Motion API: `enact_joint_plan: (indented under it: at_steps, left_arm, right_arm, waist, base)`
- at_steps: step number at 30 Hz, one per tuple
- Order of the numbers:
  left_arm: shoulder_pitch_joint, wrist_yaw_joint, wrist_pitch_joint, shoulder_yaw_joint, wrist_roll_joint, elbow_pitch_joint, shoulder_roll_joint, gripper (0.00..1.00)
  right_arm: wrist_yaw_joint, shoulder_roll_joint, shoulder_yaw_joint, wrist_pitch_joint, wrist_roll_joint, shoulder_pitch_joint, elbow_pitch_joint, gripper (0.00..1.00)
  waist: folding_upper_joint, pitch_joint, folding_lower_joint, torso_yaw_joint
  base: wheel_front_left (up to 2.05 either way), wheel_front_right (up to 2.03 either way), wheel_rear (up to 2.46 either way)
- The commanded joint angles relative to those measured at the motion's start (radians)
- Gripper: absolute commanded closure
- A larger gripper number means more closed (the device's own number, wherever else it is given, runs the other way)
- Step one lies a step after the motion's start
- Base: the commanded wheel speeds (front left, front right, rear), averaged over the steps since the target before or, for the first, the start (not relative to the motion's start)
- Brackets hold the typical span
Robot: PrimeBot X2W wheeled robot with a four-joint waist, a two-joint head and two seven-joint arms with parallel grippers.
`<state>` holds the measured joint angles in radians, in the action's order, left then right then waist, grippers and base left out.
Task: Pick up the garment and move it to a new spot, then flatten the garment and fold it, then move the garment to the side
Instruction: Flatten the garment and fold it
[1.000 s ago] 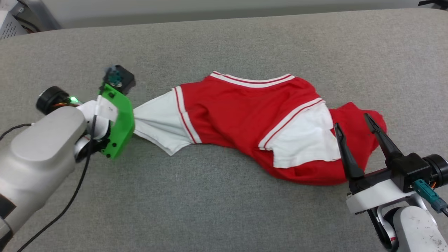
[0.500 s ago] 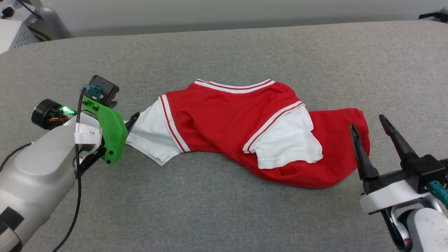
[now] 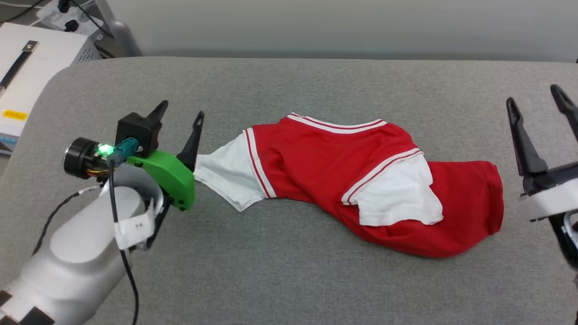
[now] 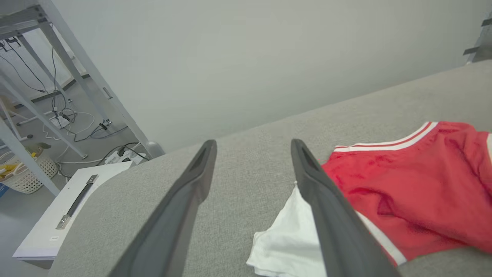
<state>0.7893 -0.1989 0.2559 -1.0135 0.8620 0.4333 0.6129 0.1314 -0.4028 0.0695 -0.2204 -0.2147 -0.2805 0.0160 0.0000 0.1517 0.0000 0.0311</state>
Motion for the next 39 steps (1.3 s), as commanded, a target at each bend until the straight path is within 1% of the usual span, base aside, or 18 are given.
enact_joint_plan:
  at_steps: [1, 3, 4, 7, 9, 12, 15, 19, 21, 23, 25, 27, 32, 36, 39]
  left_arm:
    - [-0.045, -0.037, 0.005, 0.05, -0.051, -0.054, -0.021, 0.0]
    - [-0.107, -0.085, 0.005, 0.134, -0.117, -0.131, -0.038, 0.0]
    - [-0.135, -0.101, 0.005, 0.171, -0.147, -0.161, -0.046, 0.0]
    - [-0.231, -0.147, 0.006, 0.293, -0.253, -0.248, -0.08, 0.0]
    - [-0.288, -0.155, 0.006, 0.362, -0.314, -0.29, -0.104, 0.0]
    - [-0.362, -0.158, 0.006, 0.447, -0.387, -0.335, -0.145, 0.0]
    - [-0.424, -0.139, 0.006, 0.51, -0.46, -0.366, -0.194, 0.0]
    - [-0.481, -0.103, 0.006, 0.573, -0.526, -0.387, -0.263, 0.0]
    - [-0.502, -0.083, 0.006, 0.609, -0.559, -0.398, -0.3, 0.0]
    - [-0.514, -0.061, 0.006, 0.637, -0.584, -0.406, -0.332, 0.0]
    - [-0.521, -0.041, 0.006, 0.664, -0.606, -0.409, -0.363, 0.0]
    - [-0.522, -0.019, 0.006, 0.689, -0.628, -0.415, -0.392, 0.0]
    - [-0.517, 0.039, 0.006, 0.739, -0.675, -0.407, -0.455, 0.0]
    - [-0.513, 0.074, 0.006, 0.773, -0.706, -0.398, -0.489, 0.0]
    - [-0.514, 0.092, 0.006, 0.797, -0.722, -0.394, -0.506, 0.0]
  right_arm:
    - [-0.001, -0.032, 0.014, 0.027, -0.023, -0.043, 0.006, 0.0]
    - [-0.001, -0.077, 0.043, 0.076, -0.06, -0.091, 0.016, 0.0]
    - [-0.001, -0.095, 0.058, 0.098, -0.081, -0.112, 0.02, 0.0]
    - [-0.001, -0.178, 0.136, 0.175, -0.138, -0.195, 0.034, 0.0]
    - [-0.001, -0.223, 0.209, 0.246, -0.189, -0.246, 0.046, 0.0]
    - [-0.001, -0.269, 0.306, 0.374, -0.275, -0.318, 0.063, 0.0]
    - [-0.001, -0.315, 0.408, 0.523, -0.365, -0.395, 0.088, 0.0]
    - [-0.001, -0.353, 0.525, 0.736, -0.486, -0.481, 0.136, 0.0]
    - [-0.001, -0.362, 0.575, 0.845, -0.542, -0.521, 0.168, 0.0]
    - [-0.001, -0.365, 0.608, 0.913, -0.567, -0.56, 0.198, 0.0]
    - [-0.001, -0.362, 0.639, 0.952, -0.576, -0.595, 0.231, 0.0]
    - [-0.001, -0.35, 0.661, 0.965, -0.584, -0.623, 0.267, 0.0]
    - [-0.001, -0.318, 0.718, 0.938, -0.586, -0.66, 0.362, 0.0]
    - [-0.001, -0.307, 0.784, 0.929, -0.607, -0.653, 0.411, 0.0]
    - [-0.001, -0.309, 0.828, 0.927, -0.629, -0.642, 0.434, 0.0]
  waist:
    - [0.0, 0.006, 0.0, 0.033]
    - [0.0, 0.017, 0.0, 0.049]
    - [0.0, 0.023, 0.0, 0.056]
    - [0.0, 0.044, 0.0, 0.078]
    - [0.0, 0.058, 0.0, 0.089]
    - [0.0, 0.08, 0.0, 0.102]
    - [0.0, 0.106, 0.0, 0.116]
    - [0.0, 0.149, 0.0, 0.137]
    - [0.0, 0.174, 0.0, 0.149]
    - [0.0, 0.199, 0.0, 0.16]
    - [0.0, 0.221, 0.0, 0.172]
    - [0.0, 0.242, 0.0, 0.184]
    - [0.0, 0.282, 0.0, 0.213]
    - [0.0, 0.292, 0.0, 0.222]
    - [0.0, 0.291, 0.0, 0.22]
  base:
    - [0.0, 0.0, 0.0]
    - [0.0, 0.0, 0.0]
    - [0.0, 0.0, 0.0]
    - [0.0, 0.0, 0.0]
    - [0.0, 0.0, 0.0]
    - [0.0, 0.0, 0.0]
    - [0.0, 0.0, 0.0]
    - [0.0, 0.0, 0.0]
    - [0.0, 0.0, 0.0]
    - [0.0, 0.0, 0.0]
    - [0.0, 0.0, 0.0]
    - [0.0, 0.0, 0.0]
    - [0.0, 0.0, 0.0]
    - [0.0, 0.0, 0.0]
    - [0.0, 0.0, 0.0]
